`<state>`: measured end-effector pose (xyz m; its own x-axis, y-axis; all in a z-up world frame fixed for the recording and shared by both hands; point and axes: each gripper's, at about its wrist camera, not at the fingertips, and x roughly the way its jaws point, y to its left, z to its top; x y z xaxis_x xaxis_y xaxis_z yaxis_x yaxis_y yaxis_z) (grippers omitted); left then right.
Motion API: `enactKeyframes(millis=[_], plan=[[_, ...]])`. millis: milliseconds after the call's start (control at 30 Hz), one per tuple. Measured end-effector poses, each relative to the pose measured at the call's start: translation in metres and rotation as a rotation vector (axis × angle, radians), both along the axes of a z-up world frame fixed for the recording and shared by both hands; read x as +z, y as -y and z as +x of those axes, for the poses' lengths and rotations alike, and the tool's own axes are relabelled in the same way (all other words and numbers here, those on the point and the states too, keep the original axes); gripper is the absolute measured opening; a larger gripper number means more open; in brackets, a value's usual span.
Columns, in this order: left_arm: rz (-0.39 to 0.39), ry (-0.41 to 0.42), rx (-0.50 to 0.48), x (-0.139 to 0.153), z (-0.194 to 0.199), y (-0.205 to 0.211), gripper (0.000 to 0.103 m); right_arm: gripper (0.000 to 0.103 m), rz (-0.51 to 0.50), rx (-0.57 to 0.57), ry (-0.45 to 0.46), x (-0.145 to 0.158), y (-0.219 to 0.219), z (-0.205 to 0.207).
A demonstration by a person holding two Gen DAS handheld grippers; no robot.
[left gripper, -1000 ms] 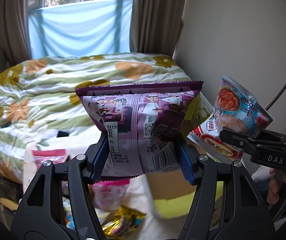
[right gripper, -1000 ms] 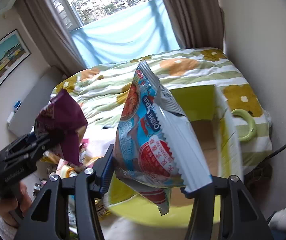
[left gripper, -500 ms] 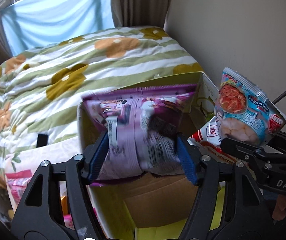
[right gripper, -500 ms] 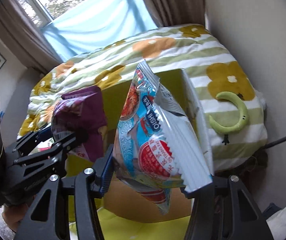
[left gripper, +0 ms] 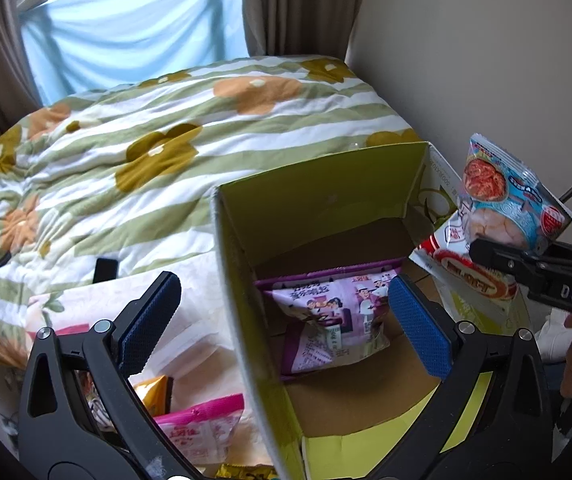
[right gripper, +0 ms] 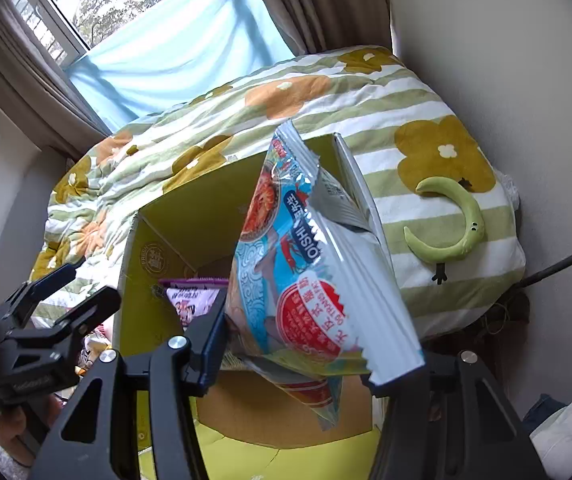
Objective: Organize snacks
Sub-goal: 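Carry both bags over the yellow box and open both tools to drop them, then move both tools back over the snack pile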
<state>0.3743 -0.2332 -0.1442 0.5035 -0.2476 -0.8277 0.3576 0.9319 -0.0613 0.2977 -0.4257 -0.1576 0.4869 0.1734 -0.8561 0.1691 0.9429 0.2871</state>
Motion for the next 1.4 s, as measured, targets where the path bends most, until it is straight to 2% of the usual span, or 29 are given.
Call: enactKeyframes(millis=[267,367,433,467,533,633,833,967,1300,1400], plan=[[-0.013,-0.008,0.036,0.001,-0.006,-0.024,0.103,0.051,0.006,0.025,-0.022,-0.014,-0.012,0.04],[-0.017,-0.012,0.054,0.0,-0.006,-0.03,0.103,0.054,-0.012,-0.004,-0.011,-0.02,-0.015,0.048],[-0.018,-0.012,0.064,0.001,-0.006,-0.033,0.103,0.083,-0.033,-0.023,0.01,-0.021,-0.015,0.048],[-0.013,-0.011,0.068,0.001,-0.007,-0.034,0.103,0.103,-0.043,-0.029,0.023,-0.02,-0.015,0.047],[-0.003,-0.007,0.072,0.0,-0.01,-0.034,0.103,0.103,-0.069,-0.025,0.049,-0.017,-0.014,0.04],[-0.003,-0.005,0.077,0.001,-0.014,-0.035,0.103,0.103,-0.111,-0.005,0.034,-0.015,-0.015,0.031],[-0.017,0.014,0.092,0.013,-0.022,-0.033,0.103,0.103,-0.071,0.008,0.019,-0.004,-0.01,0.014],[-0.019,0.048,0.104,0.029,-0.034,-0.033,0.103,0.103,-0.081,0.038,0.02,0.009,-0.012,-0.001],[-0.009,0.152,0.199,0.075,-0.085,-0.052,0.103,0.103,-0.096,0.114,0.156,0.055,-0.026,-0.043],[-0.013,0.149,0.254,0.08,-0.104,-0.063,0.103,0.103,-0.127,0.138,0.186,0.062,-0.031,-0.054]])
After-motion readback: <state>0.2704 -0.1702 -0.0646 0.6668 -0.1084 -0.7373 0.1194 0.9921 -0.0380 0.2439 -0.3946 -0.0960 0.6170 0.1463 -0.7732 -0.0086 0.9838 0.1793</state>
